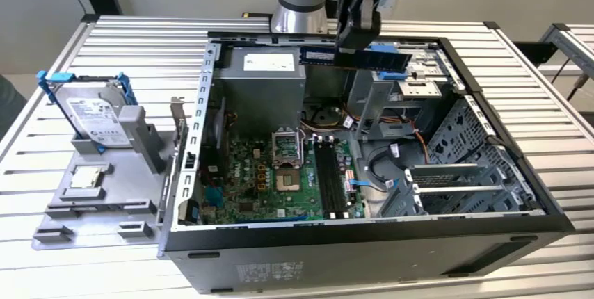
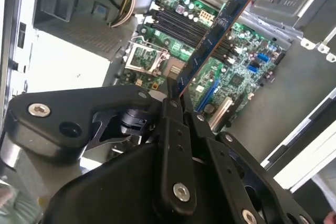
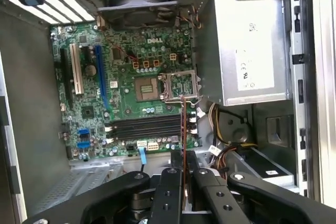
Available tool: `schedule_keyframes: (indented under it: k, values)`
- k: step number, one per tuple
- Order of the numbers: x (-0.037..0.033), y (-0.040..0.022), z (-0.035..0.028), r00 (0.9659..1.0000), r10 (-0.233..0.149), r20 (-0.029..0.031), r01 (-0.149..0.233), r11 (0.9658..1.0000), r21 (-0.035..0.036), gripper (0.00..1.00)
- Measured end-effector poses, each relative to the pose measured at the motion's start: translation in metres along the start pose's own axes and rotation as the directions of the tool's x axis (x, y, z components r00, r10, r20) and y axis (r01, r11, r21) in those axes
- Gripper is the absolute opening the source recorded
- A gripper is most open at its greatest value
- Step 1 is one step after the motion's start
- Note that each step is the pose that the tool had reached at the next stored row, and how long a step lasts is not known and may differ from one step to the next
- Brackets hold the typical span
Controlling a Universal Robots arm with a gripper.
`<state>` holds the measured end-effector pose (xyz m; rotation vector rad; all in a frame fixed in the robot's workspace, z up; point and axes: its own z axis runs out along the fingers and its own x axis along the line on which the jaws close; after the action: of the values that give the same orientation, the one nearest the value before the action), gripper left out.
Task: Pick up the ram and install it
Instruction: 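Press down the ram until it locks into place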
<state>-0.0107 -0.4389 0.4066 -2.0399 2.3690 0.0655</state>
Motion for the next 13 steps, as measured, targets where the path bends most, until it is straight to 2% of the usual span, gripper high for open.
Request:
schedule_keyframes:
  k: [3,6,13]
  values:
    - [0.0,0.0,0.0,0.9991,0.042,0.001,-0.042,0.9991,0.0017,0.0]
    - [0.0,0.0,0.0,0.9967,0.082,0.0019,-0.082,0.9967,0.0031,0.0]
    - [0.0,0.0,0.0,0.985,0.172,0.0044,-0.173,0.985,0.0063,0.0]
